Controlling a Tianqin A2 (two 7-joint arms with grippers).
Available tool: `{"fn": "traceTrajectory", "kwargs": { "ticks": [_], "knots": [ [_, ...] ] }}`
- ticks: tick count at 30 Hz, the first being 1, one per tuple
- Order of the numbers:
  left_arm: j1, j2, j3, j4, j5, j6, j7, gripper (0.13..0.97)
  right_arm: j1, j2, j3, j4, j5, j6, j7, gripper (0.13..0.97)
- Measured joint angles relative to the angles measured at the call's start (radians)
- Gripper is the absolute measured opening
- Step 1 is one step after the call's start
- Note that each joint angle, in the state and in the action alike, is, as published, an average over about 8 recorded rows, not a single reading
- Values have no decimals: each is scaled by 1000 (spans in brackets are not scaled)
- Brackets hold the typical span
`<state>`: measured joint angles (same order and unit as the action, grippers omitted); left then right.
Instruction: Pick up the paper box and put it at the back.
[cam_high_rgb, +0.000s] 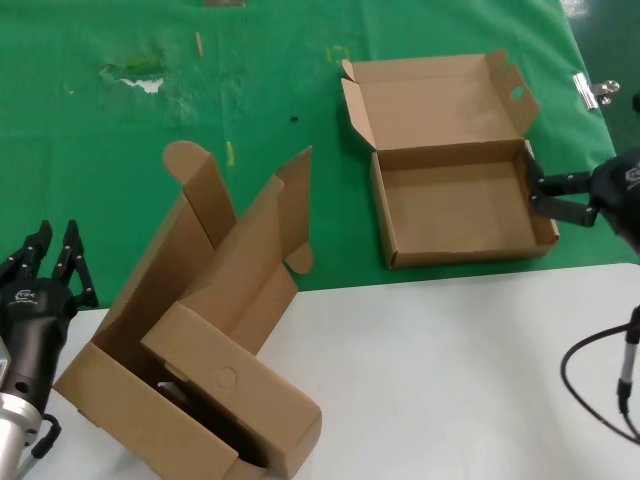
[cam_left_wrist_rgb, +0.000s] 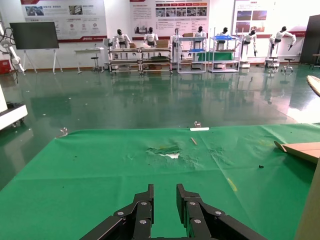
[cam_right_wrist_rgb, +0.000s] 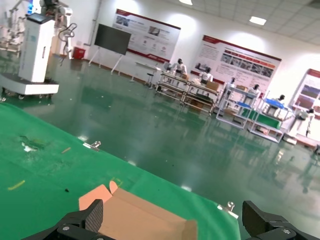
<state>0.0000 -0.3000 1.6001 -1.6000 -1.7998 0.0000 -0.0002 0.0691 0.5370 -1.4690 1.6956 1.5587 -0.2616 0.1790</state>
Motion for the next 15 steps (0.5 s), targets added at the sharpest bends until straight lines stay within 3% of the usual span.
{"fn": "traceTrajectory", "kwargs": {
  "ticks": [13,15],
  "knots": [
    [0,0,0,0,0,0,0,236,-28,-95,-53,-38,97,105,-72,966],
    [0,0,0,0,0,0,0,270,-32,-110,-61,-44,112,121,-83,966]
  ]
}}
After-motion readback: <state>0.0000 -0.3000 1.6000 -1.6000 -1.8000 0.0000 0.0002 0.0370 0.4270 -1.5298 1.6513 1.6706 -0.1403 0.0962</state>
